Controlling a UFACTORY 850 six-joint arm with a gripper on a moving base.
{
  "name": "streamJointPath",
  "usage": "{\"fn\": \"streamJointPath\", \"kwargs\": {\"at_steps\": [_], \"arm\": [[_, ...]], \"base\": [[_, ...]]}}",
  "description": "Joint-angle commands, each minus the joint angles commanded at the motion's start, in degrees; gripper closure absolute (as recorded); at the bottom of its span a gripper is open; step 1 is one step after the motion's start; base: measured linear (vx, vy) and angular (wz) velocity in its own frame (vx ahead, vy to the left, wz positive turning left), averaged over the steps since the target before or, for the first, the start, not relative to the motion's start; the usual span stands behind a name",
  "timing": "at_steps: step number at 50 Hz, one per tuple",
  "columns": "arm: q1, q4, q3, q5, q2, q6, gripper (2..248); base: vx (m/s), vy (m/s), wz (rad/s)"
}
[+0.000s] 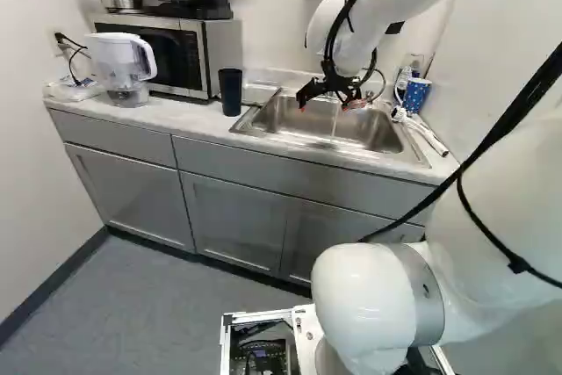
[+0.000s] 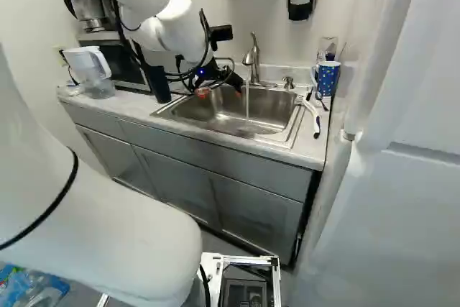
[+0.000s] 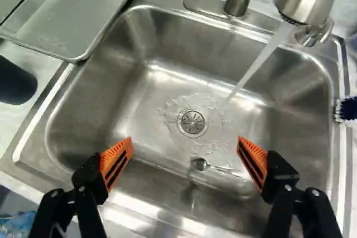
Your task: Rinse the cup and place it in the tray
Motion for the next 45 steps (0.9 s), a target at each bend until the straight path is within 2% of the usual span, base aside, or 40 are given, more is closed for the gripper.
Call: {"fn": "streamJointPath", "kwargs": {"at_steps": [45], "arm": [[9.78,0.22,-3.64,0.00,-4.02,0.00,3]], "base": [[0.000,0.000,0.000]]}}
